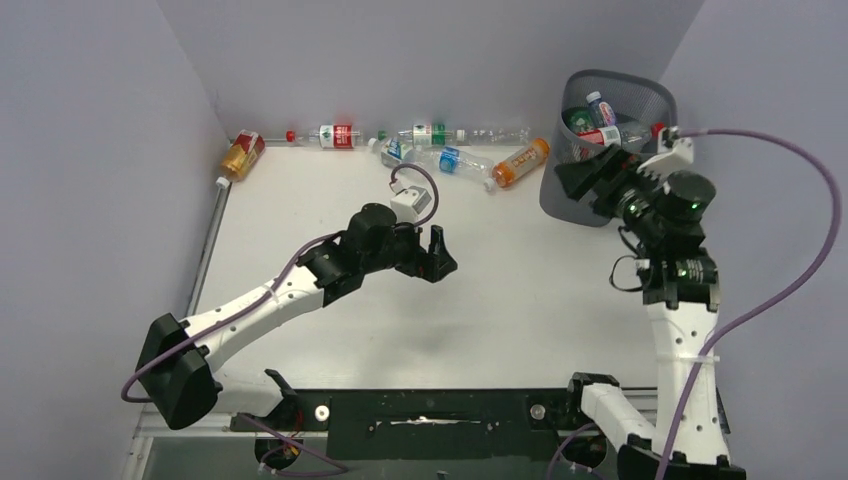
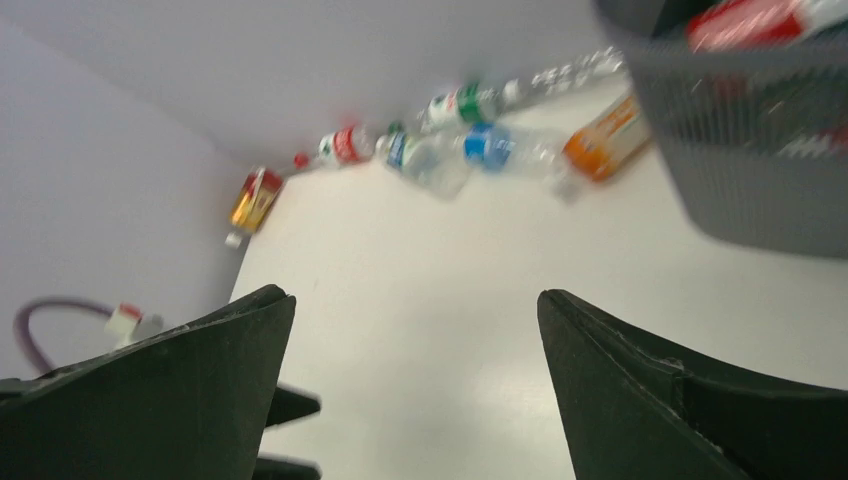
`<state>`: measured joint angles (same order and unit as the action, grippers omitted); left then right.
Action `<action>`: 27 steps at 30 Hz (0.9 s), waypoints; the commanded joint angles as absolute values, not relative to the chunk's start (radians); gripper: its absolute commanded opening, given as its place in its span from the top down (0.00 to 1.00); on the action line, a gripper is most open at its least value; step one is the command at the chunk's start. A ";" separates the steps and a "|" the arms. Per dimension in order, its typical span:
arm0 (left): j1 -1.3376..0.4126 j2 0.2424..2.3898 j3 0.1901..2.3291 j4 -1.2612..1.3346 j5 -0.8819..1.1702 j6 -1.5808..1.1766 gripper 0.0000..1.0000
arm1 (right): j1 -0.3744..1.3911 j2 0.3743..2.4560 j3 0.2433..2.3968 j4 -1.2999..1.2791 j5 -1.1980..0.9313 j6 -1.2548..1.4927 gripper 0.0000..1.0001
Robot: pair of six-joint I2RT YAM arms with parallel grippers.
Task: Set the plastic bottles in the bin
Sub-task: Adjust the plastic bottle at the center of the board.
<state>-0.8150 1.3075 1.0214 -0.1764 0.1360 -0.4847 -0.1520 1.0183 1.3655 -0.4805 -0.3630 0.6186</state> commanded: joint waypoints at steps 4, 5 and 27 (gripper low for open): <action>-0.810 1.355 1.099 -0.134 0.174 -0.458 0.13 | 0.109 0.715 0.905 -0.510 -0.286 0.775 0.02; -0.812 1.363 1.102 -0.140 0.171 -0.458 0.13 | 0.130 0.685 0.859 -0.505 -0.287 0.792 0.02; -0.866 1.609 1.279 -0.174 0.100 -0.497 0.13 | 0.205 0.640 0.722 -0.538 -0.371 0.714 0.02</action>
